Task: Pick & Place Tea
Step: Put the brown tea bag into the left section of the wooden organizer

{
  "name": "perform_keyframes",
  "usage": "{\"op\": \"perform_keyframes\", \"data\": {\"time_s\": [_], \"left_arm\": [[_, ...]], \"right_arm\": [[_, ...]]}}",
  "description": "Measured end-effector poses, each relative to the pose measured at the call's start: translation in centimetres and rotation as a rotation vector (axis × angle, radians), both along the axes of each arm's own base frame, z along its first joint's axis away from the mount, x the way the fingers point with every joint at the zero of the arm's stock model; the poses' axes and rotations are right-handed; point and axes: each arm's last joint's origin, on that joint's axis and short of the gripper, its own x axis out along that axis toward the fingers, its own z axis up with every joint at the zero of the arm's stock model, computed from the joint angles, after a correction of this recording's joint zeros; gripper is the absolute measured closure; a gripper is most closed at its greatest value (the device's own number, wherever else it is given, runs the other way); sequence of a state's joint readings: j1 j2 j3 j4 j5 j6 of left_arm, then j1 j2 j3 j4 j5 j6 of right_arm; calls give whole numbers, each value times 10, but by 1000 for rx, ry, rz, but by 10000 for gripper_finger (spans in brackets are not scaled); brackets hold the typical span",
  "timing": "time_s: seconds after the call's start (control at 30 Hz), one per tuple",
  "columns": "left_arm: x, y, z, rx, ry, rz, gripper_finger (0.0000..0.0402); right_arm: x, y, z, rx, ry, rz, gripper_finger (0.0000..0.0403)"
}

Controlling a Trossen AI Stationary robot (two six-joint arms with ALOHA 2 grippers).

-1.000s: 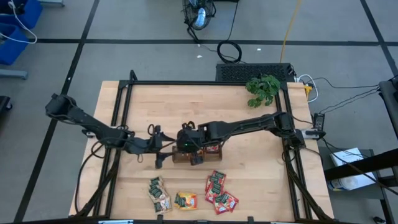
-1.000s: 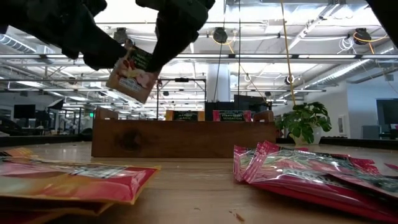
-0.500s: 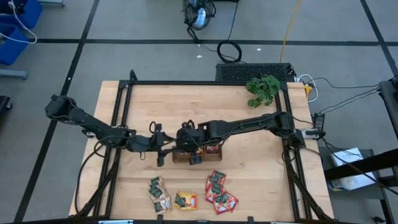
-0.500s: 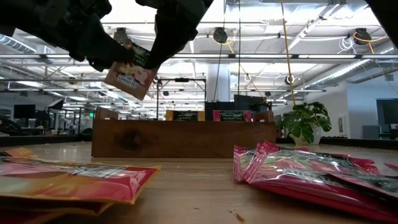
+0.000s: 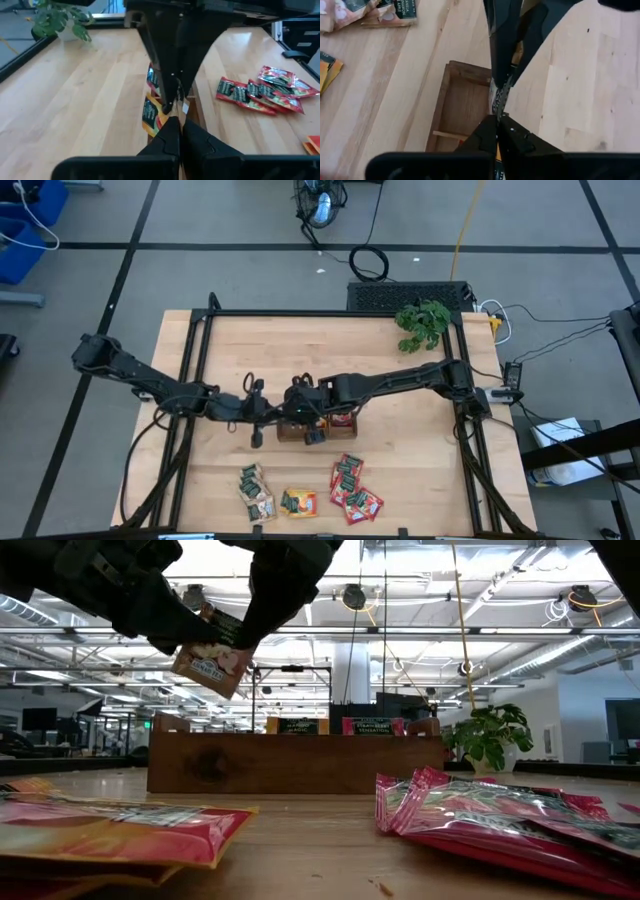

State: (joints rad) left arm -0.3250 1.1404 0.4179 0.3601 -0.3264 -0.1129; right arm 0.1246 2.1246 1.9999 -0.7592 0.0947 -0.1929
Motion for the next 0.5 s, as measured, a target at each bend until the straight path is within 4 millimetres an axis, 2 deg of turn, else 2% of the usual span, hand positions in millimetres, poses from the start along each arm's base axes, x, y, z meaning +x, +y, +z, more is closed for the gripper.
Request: {"op": "perform_keyframes", "data": {"time_s": [0.23, 0.5], "left_arm": [[-4, -11, 2, 32, -27, 16, 399], [-7, -19, 5, 65, -61, 17, 400]], "right_arm": [[-3, 1, 10, 40, -29, 27, 332], [-11, 2, 35, 75, -120, 59, 260]]}}
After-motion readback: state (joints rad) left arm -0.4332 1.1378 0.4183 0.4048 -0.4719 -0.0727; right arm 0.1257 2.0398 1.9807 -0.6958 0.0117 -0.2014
